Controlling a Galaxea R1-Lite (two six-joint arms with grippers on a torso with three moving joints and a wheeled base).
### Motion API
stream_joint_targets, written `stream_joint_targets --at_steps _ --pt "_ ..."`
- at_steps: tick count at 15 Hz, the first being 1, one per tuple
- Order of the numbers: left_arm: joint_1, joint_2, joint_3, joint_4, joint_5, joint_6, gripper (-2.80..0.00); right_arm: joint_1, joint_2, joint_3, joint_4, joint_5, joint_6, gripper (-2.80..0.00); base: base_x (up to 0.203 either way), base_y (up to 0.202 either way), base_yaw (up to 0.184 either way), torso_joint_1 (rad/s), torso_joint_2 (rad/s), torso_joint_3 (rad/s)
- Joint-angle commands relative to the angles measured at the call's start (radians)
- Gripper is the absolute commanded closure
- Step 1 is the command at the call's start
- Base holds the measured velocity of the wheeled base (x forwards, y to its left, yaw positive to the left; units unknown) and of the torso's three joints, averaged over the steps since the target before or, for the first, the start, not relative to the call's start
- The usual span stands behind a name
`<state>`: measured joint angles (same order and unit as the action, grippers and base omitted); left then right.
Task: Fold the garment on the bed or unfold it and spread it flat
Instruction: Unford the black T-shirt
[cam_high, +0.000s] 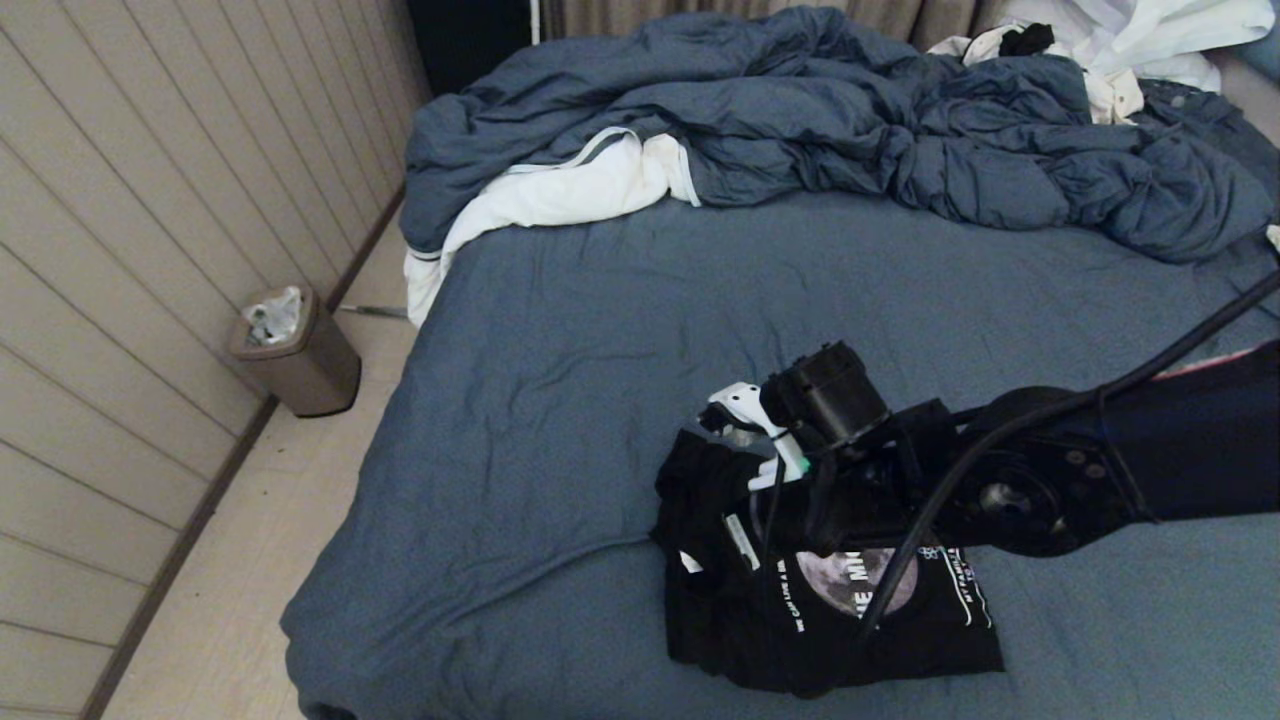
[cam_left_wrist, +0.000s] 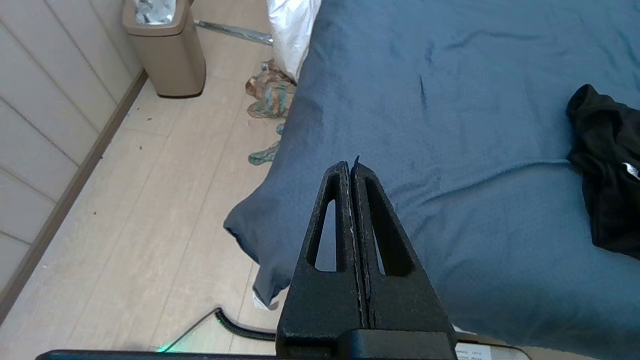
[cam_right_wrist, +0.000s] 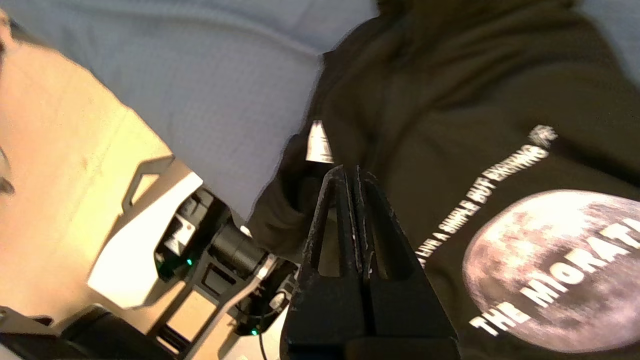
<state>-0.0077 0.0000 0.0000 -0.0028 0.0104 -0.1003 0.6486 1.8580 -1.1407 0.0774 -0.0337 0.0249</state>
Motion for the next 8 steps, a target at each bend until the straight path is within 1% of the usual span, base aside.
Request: stream_joint_targets --at_steps 1,2,3,8 --pt "0.000 0.002 0.000 0.000 0.000 -0.001 0.00 0.028 0.054 -0.011 0.003 -0.042 -0.002 -2.80 0.000 0.000 0.000 0.000 0.00 0.000" --pt "0.000 0.002 0.000 0.000 -0.001 -0.001 0.00 0.043 0.080 -0.016 0.002 -0.084 -0.003 -2.80 0.000 0.000 0.000 0.000 0.00 0.000" --pt "0.000 0.002 0.000 0.000 0.000 -0.001 0.00 0.054 0.104 -0.024 0.000 -0.108 -0.004 -2.80 0.000 0.000 0.000 0.000 0.00 0.000" --pt "0.000 0.002 0.000 0.000 0.000 -0.001 0.00 0.077 0.188 -0.078 0.001 -0.127 -0.002 -2.80 0.000 0.000 0.000 0.000 0.00 0.000"
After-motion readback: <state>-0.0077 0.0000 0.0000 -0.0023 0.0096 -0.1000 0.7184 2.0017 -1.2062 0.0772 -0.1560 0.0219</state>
